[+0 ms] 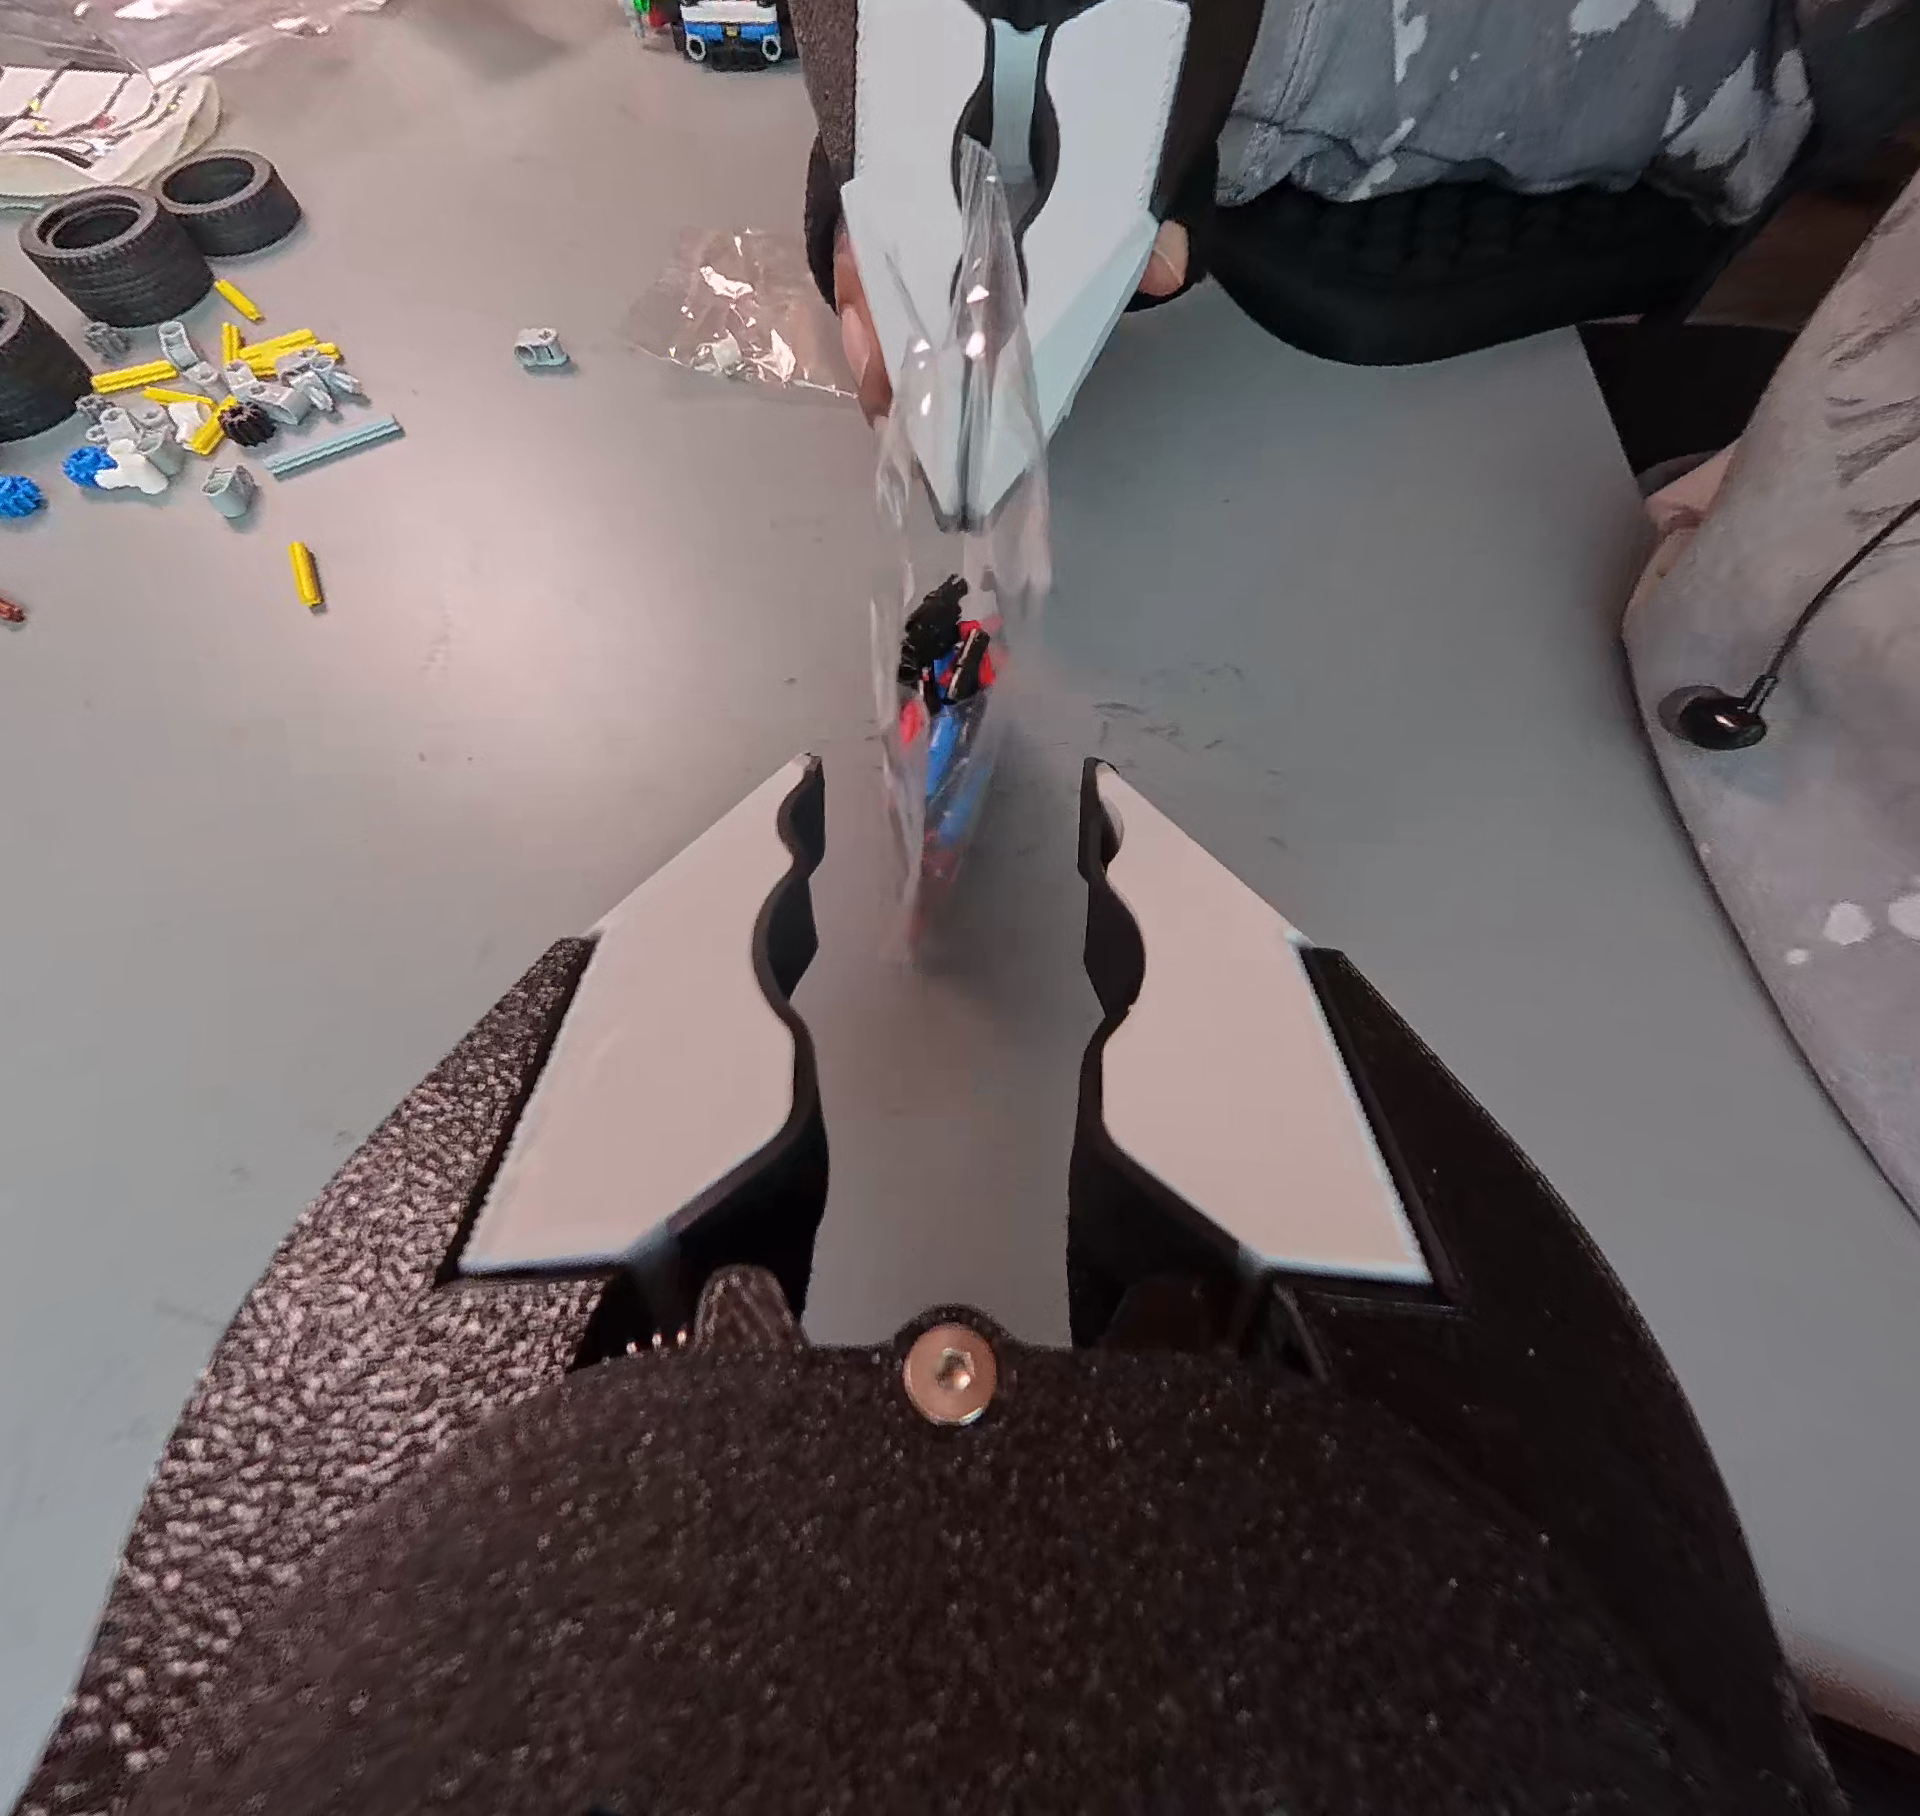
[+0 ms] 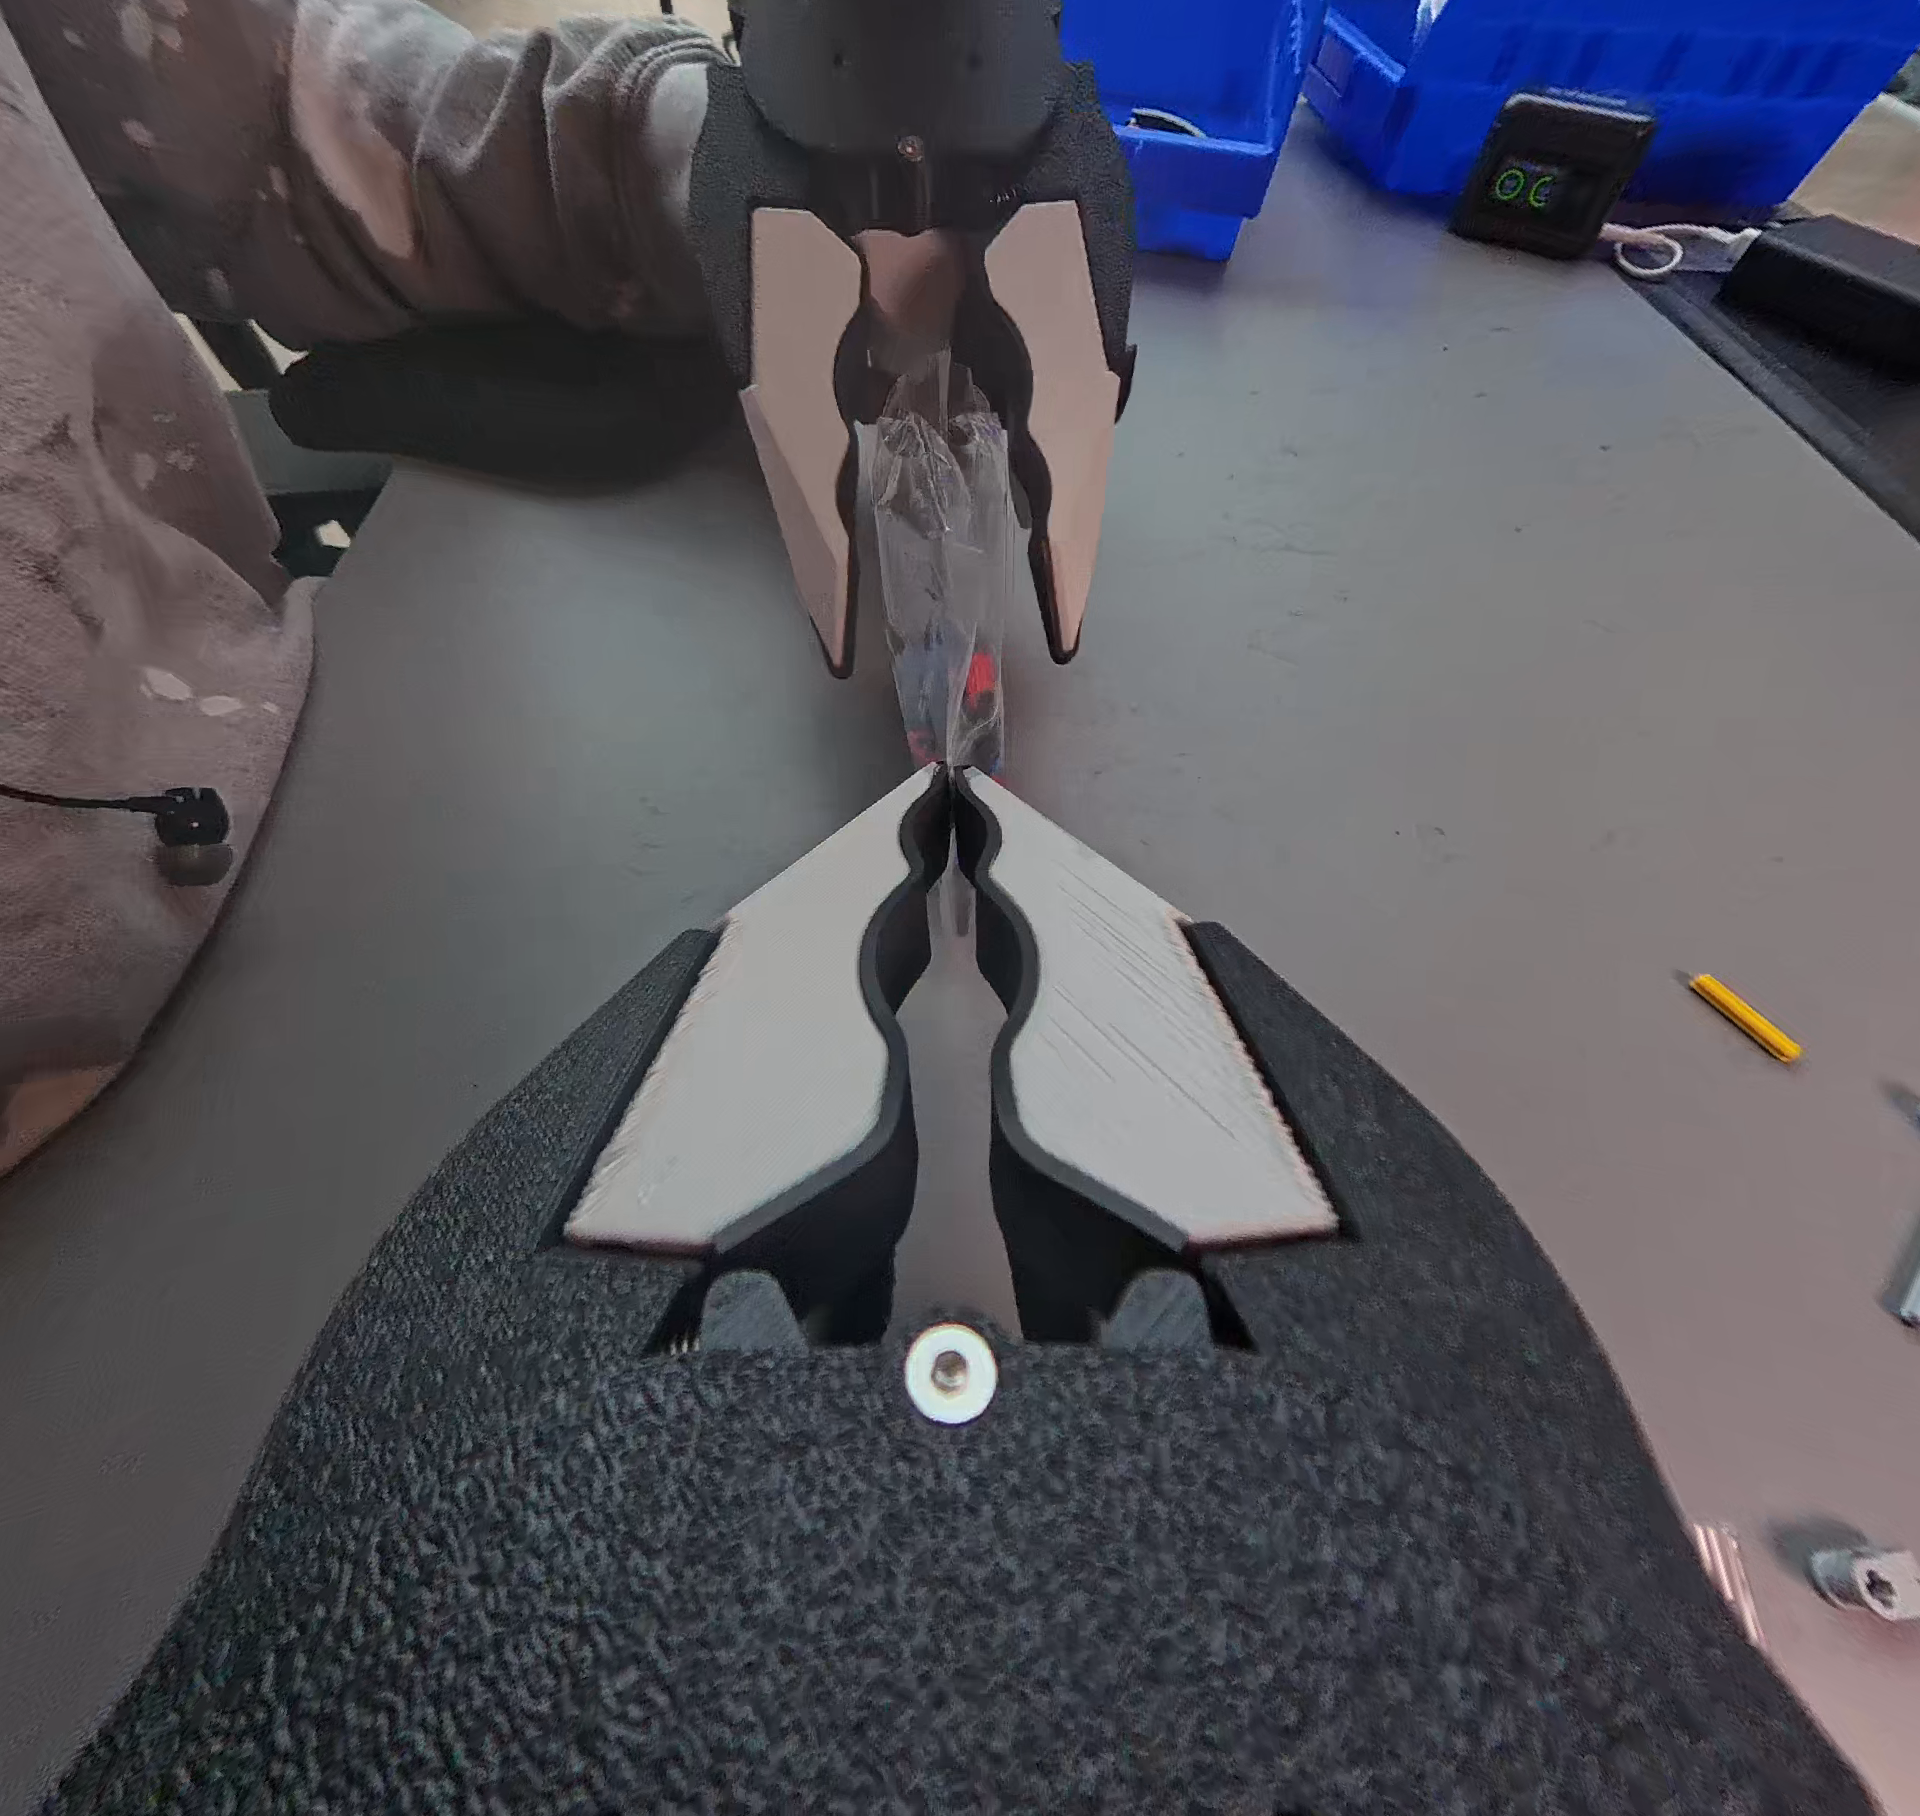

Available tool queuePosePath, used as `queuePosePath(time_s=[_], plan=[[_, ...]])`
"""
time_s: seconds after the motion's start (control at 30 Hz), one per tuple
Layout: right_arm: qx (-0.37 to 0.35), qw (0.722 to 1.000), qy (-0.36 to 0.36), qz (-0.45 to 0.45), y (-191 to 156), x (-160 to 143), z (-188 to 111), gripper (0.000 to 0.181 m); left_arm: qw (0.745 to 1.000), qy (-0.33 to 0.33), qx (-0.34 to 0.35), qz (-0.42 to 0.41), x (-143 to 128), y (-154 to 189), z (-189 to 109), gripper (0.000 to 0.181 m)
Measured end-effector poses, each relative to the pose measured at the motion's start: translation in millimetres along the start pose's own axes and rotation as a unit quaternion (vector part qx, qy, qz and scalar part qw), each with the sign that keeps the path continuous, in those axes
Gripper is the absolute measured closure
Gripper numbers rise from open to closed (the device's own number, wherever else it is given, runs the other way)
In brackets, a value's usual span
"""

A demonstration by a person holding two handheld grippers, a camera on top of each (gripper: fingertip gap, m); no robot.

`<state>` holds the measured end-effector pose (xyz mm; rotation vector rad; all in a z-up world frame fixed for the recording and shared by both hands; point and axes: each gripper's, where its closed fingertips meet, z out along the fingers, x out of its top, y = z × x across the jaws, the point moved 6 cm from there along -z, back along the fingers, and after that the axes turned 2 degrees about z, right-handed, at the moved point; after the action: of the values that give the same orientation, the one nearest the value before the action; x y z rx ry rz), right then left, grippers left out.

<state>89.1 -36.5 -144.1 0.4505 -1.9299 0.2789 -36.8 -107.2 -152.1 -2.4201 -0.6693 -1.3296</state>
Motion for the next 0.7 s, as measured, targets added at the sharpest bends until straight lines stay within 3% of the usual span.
queuePosePath(time_s=[0.03, 0.13, 0.2, 0.37, 0.4, 0.47, 0.57, 0.63, 0.7], plan=[[0.003, 1.0, -0.003, -0.01, -2.2, -0.3, 0.9, 0.181, 1.0, -0.001, 0.003, -0.001, 0.1, -0.7, 2.2, 0.134], [0.002, 0.999, -0.013, -0.032, -6.4, -1.6, 3.1, 0.181, 1.0, 0.02, -0.013, 0.007, 5.3, 3.8, 4.0, 0.169], [-0.004, 0.999, -0.014, -0.033, -5.9, -1.6, 2.8, 0.179, 1.0, 0.016, -0.009, 0.022, 4.8, 5.2, 4.5, 0.178], [-0.008, 0.999, -0.021, -0.031, -7.0, -0.2, 10.8, 0.148, 1.0, 0.017, -0.007, 0.008, 3.7, 3.0, 3.2, 0.179], [-0.011, 0.999, -0.024, -0.033, -7.3, 0.1, 13.3, 0.149, 1.0, 0.018, -0.012, 0.005, 3.8, 3.8, 3.1, 0.177], [-0.018, 0.999, -0.027, -0.034, -6.0, 0.6, 15.9, 0.176, 1.0, 0.021, -0.017, 0.005, 4.1, 5.4, 3.2, 0.169], [-0.009, 0.999, -0.022, -0.029, -5.9, 1.1, 15.2, 0.181, 0.999, 0.033, -0.024, 0.002, 8.4, 7.5, 2.6, 0.149], [-0.007, 0.999, -0.024, -0.033, -6.8, 0.8, 15.4, 0.181, 0.999, 0.028, -0.023, 0.01, 8.3, 9.3, 4.9, 0.151], [-0.006, 0.999, -0.026, -0.04, -8.8, 0.5, 15.9, 0.181, 0.999, 0.021, -0.017, 0.021, 6.5, 10.3, 7.5, 0.172]])
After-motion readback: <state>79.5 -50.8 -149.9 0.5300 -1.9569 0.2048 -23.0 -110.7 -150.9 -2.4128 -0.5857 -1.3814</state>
